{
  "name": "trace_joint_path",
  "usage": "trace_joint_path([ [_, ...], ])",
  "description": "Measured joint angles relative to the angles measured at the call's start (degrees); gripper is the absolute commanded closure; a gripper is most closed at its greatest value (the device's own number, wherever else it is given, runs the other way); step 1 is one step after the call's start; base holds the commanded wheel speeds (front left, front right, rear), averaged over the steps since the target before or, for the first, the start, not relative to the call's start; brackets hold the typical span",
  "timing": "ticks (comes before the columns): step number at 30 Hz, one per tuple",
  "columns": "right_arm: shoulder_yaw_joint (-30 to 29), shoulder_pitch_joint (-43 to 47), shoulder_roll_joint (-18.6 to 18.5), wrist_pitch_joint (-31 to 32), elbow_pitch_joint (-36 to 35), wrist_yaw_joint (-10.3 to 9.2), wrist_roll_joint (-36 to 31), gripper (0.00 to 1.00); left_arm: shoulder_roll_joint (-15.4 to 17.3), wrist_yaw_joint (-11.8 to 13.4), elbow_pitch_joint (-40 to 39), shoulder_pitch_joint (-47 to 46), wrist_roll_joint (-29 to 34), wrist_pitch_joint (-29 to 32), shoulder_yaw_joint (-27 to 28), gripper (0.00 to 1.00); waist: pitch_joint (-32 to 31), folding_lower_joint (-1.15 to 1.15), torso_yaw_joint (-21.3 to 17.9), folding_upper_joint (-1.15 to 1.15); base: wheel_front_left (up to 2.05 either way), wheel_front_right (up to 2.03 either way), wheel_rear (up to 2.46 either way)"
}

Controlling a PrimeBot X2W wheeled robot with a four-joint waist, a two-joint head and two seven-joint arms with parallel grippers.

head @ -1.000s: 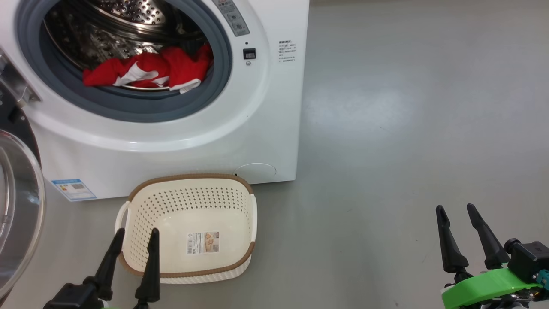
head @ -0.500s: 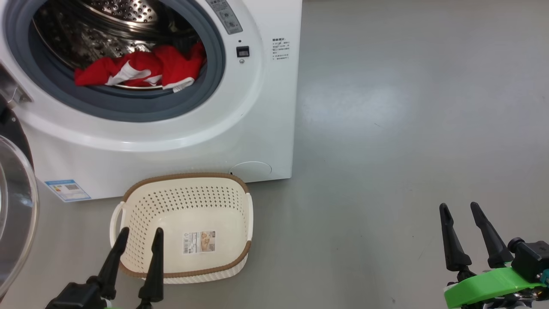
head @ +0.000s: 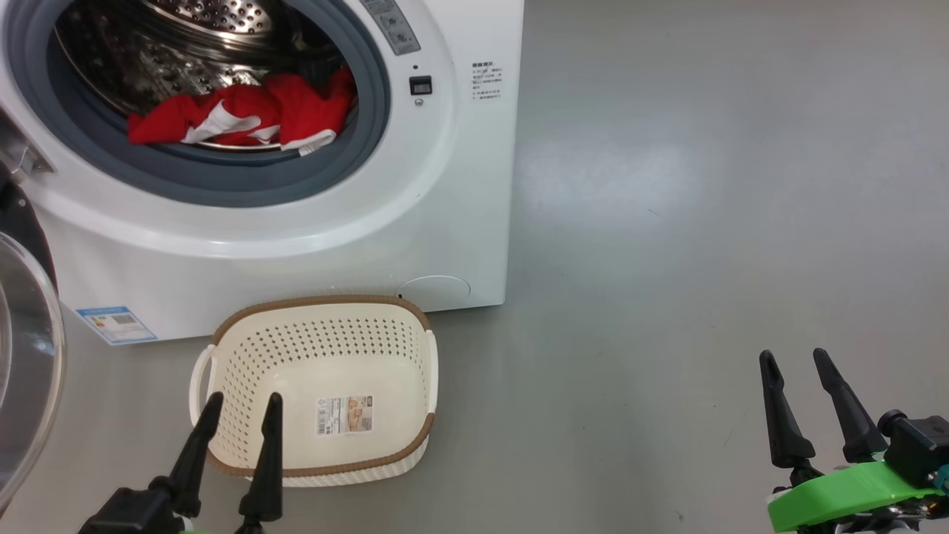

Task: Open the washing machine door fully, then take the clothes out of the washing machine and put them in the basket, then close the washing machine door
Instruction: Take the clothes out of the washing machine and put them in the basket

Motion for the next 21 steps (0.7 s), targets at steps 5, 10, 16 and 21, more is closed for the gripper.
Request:
trace_joint_path([
  [5,0.08,0.00,0.00,0.00,-0.01,0.00,0.00,0.00,0.07,0.00,0.03,-0.03,-0.48,0.00,-0.26,0.00,0.13,0.00,-0.04,0.00,0.19,-0.39,0.20],
  [10,0.24,0.00,0.00,0.00,-0.02,0.00,0.00,0.00,0.11,0.00,0.05,-0.05,-1.00,0.00,-0.48,0.00,0.19,0.00,-0.08,0.00,0.79,-1.08,0.28],
  [16,0.45,-0.01,0.00,0.00,-0.09,0.00,0.00,0.00,0.36,0.00,0.05,-0.16,-1.55,0.00,-0.68,0.00,0.27,0.00,-0.15,0.00,1.01,-1.31,0.30],
  [21,0.51,-0.03,0.00,0.00,-0.07,0.00,0.00,0.00,0.54,0.00,0.09,-0.23,-1.97,0.00,-0.89,0.00,0.36,0.00,-0.19,0.00,1.06,-1.36,0.30],
])
